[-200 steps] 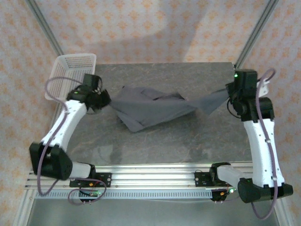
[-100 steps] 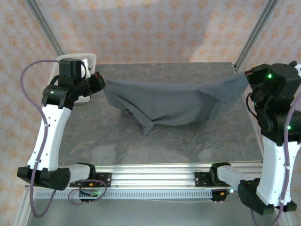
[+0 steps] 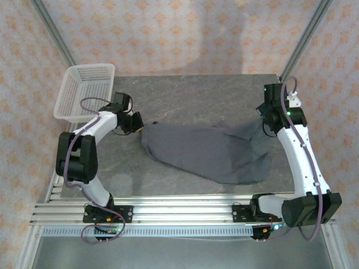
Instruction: Fold the inside-out t-shirt
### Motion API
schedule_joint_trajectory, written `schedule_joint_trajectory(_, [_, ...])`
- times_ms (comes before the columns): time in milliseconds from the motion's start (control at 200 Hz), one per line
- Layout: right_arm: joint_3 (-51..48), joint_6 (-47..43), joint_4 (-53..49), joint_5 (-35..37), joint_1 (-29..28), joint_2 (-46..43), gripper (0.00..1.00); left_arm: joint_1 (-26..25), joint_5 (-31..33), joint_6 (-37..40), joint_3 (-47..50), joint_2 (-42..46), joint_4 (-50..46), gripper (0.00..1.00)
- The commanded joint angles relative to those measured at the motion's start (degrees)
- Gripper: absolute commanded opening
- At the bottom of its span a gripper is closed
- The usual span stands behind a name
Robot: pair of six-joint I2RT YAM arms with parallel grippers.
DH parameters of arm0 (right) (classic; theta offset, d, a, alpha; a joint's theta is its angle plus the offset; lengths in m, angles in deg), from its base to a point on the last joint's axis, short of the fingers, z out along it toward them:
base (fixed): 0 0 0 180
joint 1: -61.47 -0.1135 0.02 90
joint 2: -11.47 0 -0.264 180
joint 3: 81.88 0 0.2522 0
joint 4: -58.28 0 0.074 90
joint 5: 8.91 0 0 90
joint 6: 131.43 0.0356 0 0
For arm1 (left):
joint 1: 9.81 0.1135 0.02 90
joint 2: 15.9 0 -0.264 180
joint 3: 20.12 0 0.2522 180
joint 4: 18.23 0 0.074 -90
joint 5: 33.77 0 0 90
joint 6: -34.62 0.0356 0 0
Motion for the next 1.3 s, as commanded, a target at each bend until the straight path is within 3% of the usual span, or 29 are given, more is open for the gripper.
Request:
schedule_joint_trajectory(0, [1.52,0.33,1.21,0.54,0.27,-1.18,0.00,0.60,-1.10,0.46,-4.34,0.09,5.22,0.15])
schedule_joint_trajectory(155, [2.17,0.44,1.60,-1.40,0.27,-1.48,0.00,0.65,-0.18,3.45,-6.80,0.53,-1.47,0.34])
schedule_joint_trajectory(330, [2.37,0.85,1.50,-2.62,0.28,-2.15,0.00,0.47,2.80,4.08,0.36,8.03,-3.76,0.37])
schedule_joint_trajectory(435, [2.44,1.19,1.68,-3.72,0.27,-2.09,0.00,0.47,5.33,5.13,3.73,8.66,-5.02,0.37])
schedule_joint_trajectory(971, [3.23,1.18,0.38,-3.64,0.27,-2.19,0.00,-1.44,-0.76,1.36,4.69,-2.55,3.08,0.37])
schedule_joint_trajectory(1296, [3.17,1.43,-0.25,-3.69,0.28,-2.16,0.00,-1.49,-2.51,-1.30,5.24,-2.72,6.06,0.28])
